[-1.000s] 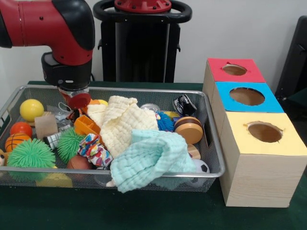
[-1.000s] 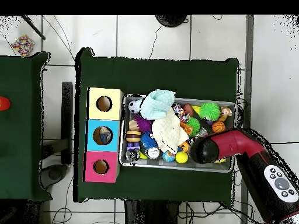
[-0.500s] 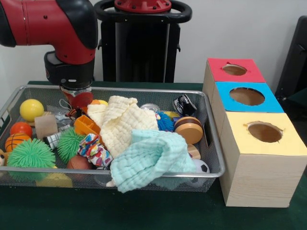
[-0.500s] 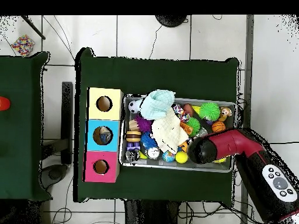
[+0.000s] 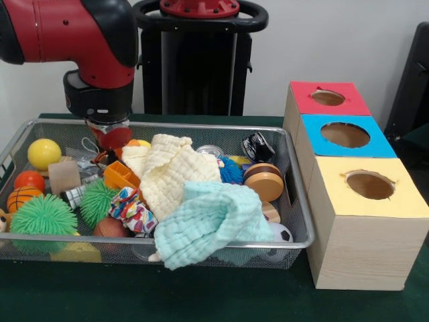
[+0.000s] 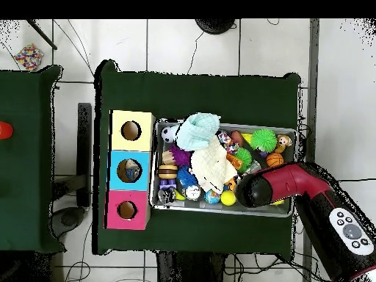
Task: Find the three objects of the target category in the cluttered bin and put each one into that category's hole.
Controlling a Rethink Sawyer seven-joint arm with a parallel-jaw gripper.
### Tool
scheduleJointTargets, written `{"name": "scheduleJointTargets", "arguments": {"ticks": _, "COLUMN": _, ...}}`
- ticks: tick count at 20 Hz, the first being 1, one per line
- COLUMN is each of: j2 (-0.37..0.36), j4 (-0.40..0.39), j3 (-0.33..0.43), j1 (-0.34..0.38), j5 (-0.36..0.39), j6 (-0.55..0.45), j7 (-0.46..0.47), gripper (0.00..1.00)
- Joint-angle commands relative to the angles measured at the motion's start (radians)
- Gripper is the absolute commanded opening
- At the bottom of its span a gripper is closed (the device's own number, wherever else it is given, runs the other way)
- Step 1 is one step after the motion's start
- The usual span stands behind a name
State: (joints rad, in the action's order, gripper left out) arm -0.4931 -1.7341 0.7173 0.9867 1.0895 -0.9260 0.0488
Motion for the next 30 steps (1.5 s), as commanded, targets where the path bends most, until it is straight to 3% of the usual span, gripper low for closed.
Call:
{"name": "scheduleJointTargets", "arguments": {"ticks": 1, "j2": 0.036, "j4": 0.011, "j3": 0.016, "j1": 0.01, "j5": 0.077, "j6": 0.107, "j7": 0.211, "gripper": 1.0}}
{"name": "scheduleJointTargets", "arguments": {"ticks": 7, "j2": 0.077, "j4": 0.026, "j3": 0.038, "j1": 0.028, "j5": -0.006, "j6": 0.089, "j7": 0.188, "gripper": 1.0}}
{"name": "scheduleJointTargets", "arguments": {"ticks": 19, "j2": 0.068, "j4": 0.038, "j3": 0.03, "j1": -0.001, "j5": 0.053, "j6": 0.146, "j7": 0.131, "gripper": 1.0}}
{"name": "scheduleJointTargets", "arguments": {"ticks": 20, "j2": 0.063, "j4": 0.039, "j3": 0.026, "j1": -0.008, "j5": 0.059, "j6": 0.152, "j7": 0.12, "gripper": 0.0}}
{"name": "scheduleJointTargets", "arguments": {"ticks": 30, "j2": 0.056, "j4": 0.037, "j3": 0.016, "j1": -0.029, "j5": 0.06, "j6": 0.164, "j7": 0.07, "gripper": 0.0}}
